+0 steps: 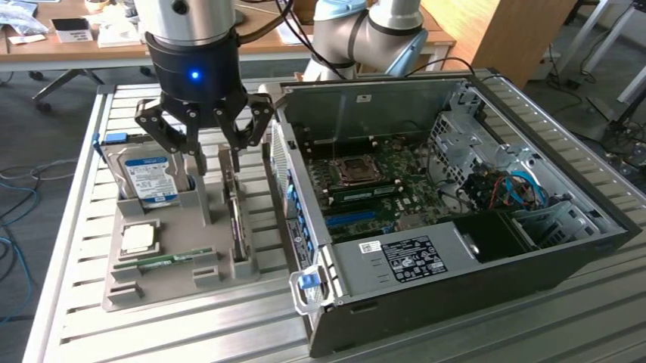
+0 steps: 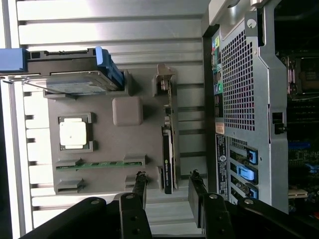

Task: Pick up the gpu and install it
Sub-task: 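Pick up the gpu and move the gpu toward the slot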

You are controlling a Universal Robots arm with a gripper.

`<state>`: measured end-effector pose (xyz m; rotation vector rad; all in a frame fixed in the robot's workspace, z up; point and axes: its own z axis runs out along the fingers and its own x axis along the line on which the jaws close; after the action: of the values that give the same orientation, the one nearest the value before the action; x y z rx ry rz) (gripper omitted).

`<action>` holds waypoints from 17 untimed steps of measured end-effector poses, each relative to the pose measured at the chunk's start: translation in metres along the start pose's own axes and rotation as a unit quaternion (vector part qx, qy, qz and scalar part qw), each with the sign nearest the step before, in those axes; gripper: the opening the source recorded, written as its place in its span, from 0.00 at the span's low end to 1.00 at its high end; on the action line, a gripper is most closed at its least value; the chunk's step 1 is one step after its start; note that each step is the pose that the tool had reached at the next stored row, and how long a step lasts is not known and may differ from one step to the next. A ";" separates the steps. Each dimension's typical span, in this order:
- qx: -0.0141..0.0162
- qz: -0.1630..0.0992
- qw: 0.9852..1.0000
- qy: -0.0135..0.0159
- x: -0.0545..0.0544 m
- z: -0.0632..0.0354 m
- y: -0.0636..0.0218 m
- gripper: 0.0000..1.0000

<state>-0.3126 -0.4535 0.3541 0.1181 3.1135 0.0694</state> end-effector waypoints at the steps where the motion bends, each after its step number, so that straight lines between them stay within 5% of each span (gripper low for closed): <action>1: 0.000 0.000 1.000 0.000 0.000 0.0000 0.0000 0.47; 17: 0.000 0.000 1.000 0.000 0.000 0.0024 -0.0001 0.47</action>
<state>-0.3126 -0.4535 0.3517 0.1181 3.1134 0.0695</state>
